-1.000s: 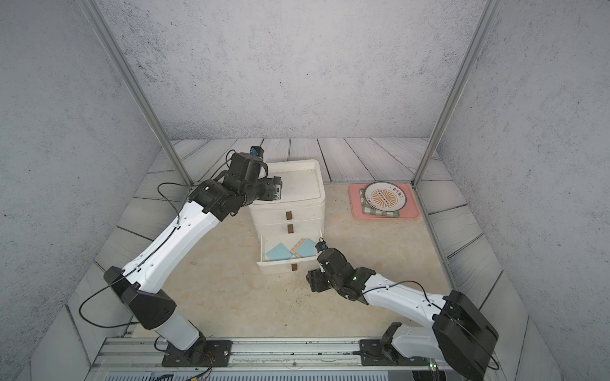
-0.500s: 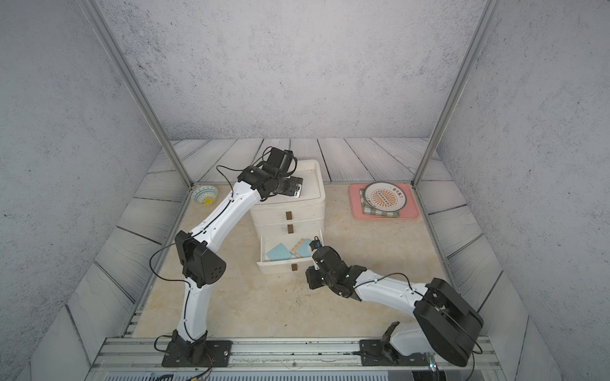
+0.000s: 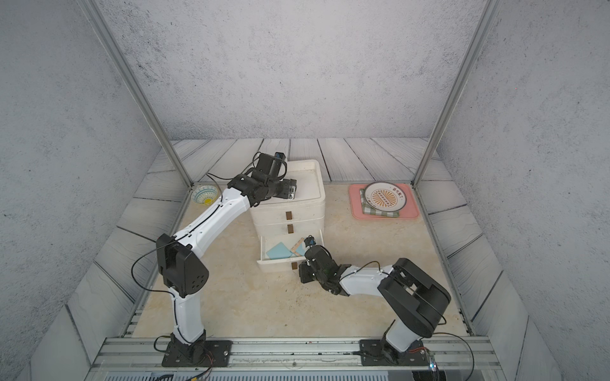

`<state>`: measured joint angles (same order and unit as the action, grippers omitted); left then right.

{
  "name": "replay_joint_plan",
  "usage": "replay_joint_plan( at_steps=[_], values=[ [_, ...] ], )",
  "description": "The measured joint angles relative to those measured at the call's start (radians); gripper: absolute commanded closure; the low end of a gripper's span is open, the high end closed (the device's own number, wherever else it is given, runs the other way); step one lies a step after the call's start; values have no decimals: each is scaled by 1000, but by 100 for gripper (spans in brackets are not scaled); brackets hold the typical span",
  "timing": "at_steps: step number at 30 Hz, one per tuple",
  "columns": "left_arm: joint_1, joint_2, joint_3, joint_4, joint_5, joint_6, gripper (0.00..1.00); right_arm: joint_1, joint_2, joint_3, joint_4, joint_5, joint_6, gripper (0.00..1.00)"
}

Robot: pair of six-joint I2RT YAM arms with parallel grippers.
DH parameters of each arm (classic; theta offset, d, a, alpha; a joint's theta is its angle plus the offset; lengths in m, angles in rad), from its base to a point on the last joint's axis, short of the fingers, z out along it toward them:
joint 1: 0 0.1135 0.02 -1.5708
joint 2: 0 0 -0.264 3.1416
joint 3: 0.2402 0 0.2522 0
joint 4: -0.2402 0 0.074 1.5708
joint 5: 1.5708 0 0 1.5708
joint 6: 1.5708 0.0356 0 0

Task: Please put the sticky notes in the drawer by color
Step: Close the drawer in the storage box.

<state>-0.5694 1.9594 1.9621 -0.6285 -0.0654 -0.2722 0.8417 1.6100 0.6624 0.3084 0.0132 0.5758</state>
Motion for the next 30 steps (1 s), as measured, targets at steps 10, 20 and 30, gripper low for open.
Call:
replay_joint_plan(
  at_steps=[10, 20, 30],
  values=[
    [13, -66, -136, 135, 39, -9, 18, -1, 129, 119, 143, 133, -49, 85],
    [27, -119, -226, 197, 64, -14, 18, -14, 327, 288, 269, 253, -148, 86],
    [37, -182, -255, 130, 95, -27, 16, -14, 224, 98, 440, 261, -169, 80]
  ],
)
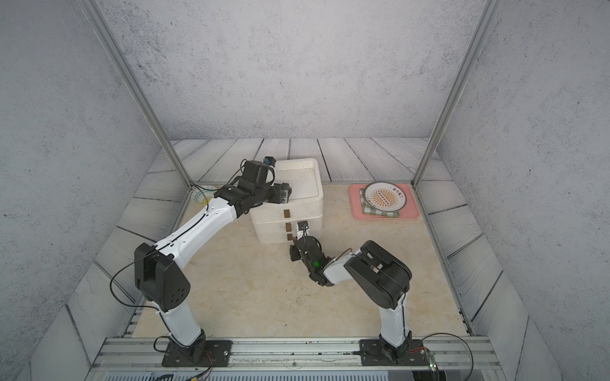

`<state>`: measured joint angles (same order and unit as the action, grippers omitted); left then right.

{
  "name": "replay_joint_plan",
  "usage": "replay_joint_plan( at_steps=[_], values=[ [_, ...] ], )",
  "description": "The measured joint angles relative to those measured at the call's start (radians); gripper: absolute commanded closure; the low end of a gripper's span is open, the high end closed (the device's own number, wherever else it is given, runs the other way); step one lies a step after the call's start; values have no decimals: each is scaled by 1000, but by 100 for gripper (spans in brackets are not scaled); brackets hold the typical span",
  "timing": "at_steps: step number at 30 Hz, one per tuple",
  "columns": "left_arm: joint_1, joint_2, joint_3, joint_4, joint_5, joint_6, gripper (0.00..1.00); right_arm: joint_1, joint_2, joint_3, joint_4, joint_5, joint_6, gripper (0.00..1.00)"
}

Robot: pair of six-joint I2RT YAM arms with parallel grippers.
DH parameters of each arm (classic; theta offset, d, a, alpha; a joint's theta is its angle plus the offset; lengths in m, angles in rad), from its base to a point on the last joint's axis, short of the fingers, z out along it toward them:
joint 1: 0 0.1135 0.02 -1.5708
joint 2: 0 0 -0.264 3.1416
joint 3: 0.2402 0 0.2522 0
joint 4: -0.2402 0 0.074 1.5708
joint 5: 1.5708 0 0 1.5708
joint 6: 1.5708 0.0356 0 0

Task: Please put the sticky notes in the drawer by color
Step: Close the drawer in the storage box, then reset both arms

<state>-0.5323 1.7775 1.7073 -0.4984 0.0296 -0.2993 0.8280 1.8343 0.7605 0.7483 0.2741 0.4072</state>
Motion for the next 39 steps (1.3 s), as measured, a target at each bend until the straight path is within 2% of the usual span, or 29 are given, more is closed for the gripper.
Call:
replay_joint_plan(
  at_steps=[3, 8, 11, 13, 14, 17, 19, 22, 24, 28, 31, 34, 39],
  values=[
    [4, -50, -18, -67, 2, -19, 15, 0, -203, -78, -82, -9, 0, 66],
    [28, -237, -153, -131, -46, -45, 13, -5, -637, -96, -356, -6, -39, 33],
    [68, -442, -332, -98, -140, -65, 13, -26, -863, -91, -562, 18, -87, 16],
    [97, -608, -496, -47, -224, -75, 3, -55, -982, -78, -717, 57, -108, 7],
    [111, -692, -579, -23, -268, -79, 1, -77, -1034, -71, -796, 85, -117, 2],
    [137, -941, -866, 89, -416, -72, 2, -131, -1143, -64, -967, 198, -105, 1],
    [148, -1059, -1023, 138, -511, -72, 2, -169, -1177, -64, -1035, 278, -85, 1],
    [174, -1153, -1183, 202, -611, -63, 1, -260, -1175, -91, -1041, 360, -89, 1],
    [200, -1152, -1231, 250, -646, -51, 2, -348, -1135, -123, -1025, 377, -95, 1],
    [264, -1028, -1256, 381, -654, -19, 1, -559, -977, -203, -927, 323, -94, 1],
    [289, -898, -1278, 504, -656, 21, 2, -661, -891, -298, -791, 272, -98, 1],
    [322, -812, -1347, 645, -623, 65, 2, -732, -780, -351, -644, 206, -127, 1],
    [389, -708, -1432, 842, -518, 138, 2, -803, -547, -311, -476, 111, -203, 1]
  ],
)
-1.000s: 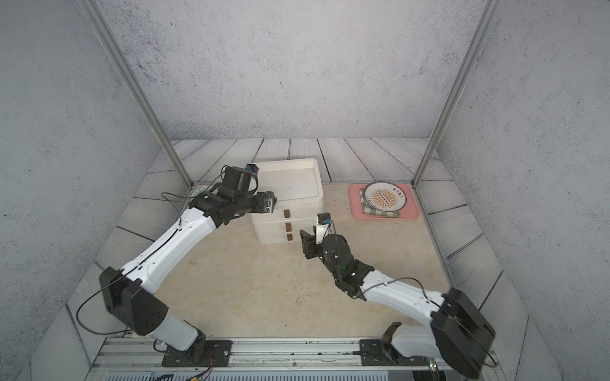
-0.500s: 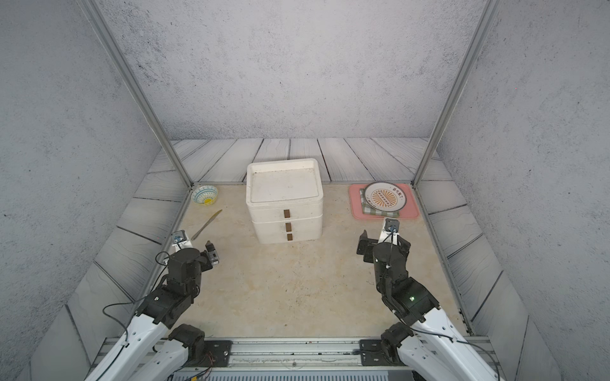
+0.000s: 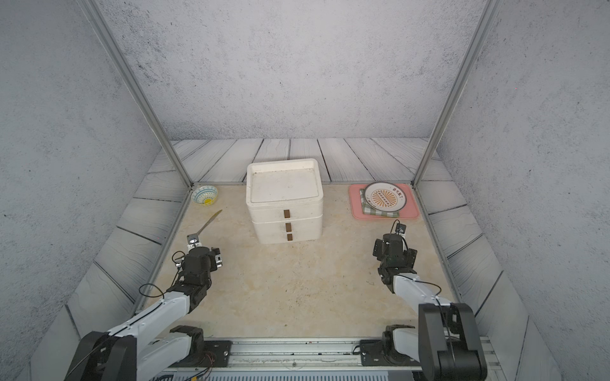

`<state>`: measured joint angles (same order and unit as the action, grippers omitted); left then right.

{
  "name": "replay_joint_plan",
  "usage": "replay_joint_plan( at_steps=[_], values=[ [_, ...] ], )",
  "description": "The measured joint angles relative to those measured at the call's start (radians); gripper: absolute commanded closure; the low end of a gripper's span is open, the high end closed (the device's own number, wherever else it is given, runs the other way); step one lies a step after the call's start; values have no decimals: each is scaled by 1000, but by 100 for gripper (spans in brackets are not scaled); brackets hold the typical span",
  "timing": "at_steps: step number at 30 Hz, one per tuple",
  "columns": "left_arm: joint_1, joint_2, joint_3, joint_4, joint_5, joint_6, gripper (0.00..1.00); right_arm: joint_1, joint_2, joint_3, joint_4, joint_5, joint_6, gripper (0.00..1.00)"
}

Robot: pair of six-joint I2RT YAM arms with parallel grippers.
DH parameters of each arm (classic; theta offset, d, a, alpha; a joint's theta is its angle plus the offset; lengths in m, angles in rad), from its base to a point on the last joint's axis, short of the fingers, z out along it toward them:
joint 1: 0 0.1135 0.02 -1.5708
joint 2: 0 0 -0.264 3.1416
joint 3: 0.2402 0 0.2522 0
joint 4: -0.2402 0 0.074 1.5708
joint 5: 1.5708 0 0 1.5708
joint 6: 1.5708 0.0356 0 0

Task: Please put the sticky notes in the drawer by color
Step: Reset both arms

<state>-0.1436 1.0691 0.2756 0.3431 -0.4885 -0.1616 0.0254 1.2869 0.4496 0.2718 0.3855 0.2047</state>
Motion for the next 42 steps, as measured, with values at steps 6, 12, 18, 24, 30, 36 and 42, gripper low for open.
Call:
replay_joint_plan(
  at_steps=[6, 12, 18, 24, 30, 36, 42],
  values=[
    [97, 164, 27, 248, 181, 85, 2, -23, 78, 35, 127, -109, -84, 1],
    [188, 429, 93, 476, 384, 93, 1, -34, 108, 82, 153, -216, -129, 1],
    [188, 478, 155, 441, 502, 116, 2, -56, 134, 103, 142, -318, -150, 1],
    [188, 475, 180, 422, 525, 121, 2, -90, 138, 92, 162, -406, -156, 1],
    [188, 475, 180, 409, 531, 121, 1, -119, 125, 42, 248, -489, -147, 1],
    [188, 475, 180, 404, 532, 121, 2, -117, 159, -45, 418, -534, -131, 1],
    [188, 475, 180, 401, 532, 123, 2, -92, 253, -39, 497, -531, -139, 1]
  ],
)
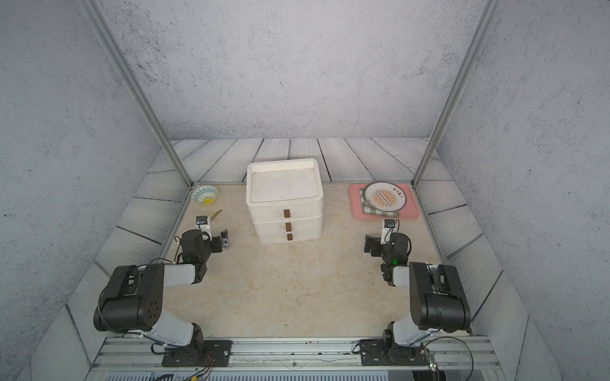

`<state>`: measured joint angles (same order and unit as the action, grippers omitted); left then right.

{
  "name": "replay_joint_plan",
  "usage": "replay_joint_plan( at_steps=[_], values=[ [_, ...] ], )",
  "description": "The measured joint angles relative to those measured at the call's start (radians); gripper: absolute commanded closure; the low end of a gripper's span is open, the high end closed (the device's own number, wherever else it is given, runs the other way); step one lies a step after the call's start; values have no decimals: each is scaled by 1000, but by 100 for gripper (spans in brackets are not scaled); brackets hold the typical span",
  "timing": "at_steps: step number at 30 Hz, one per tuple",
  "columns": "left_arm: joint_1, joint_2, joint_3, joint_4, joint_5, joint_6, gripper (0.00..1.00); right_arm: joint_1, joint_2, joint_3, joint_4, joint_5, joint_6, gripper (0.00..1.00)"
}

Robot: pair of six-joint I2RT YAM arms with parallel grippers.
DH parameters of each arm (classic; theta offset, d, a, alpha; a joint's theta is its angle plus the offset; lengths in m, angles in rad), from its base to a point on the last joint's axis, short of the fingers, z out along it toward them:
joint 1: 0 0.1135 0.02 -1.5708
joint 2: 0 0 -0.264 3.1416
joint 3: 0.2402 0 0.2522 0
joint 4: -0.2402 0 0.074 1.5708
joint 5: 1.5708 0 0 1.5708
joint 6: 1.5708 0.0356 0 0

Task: Please put the sticky notes in the drawer by color
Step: Reset both arms

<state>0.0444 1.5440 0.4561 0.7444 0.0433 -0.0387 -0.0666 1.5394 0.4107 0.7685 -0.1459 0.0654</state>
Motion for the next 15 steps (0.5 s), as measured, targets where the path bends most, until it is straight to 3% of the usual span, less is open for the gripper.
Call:
replay_joint_plan(
  at_steps=[15],
  values=[
    [-1, 0, 0, -1, 6, 13, 1, 27, 0, 39, -48, 51, -17, 1]
  ],
)
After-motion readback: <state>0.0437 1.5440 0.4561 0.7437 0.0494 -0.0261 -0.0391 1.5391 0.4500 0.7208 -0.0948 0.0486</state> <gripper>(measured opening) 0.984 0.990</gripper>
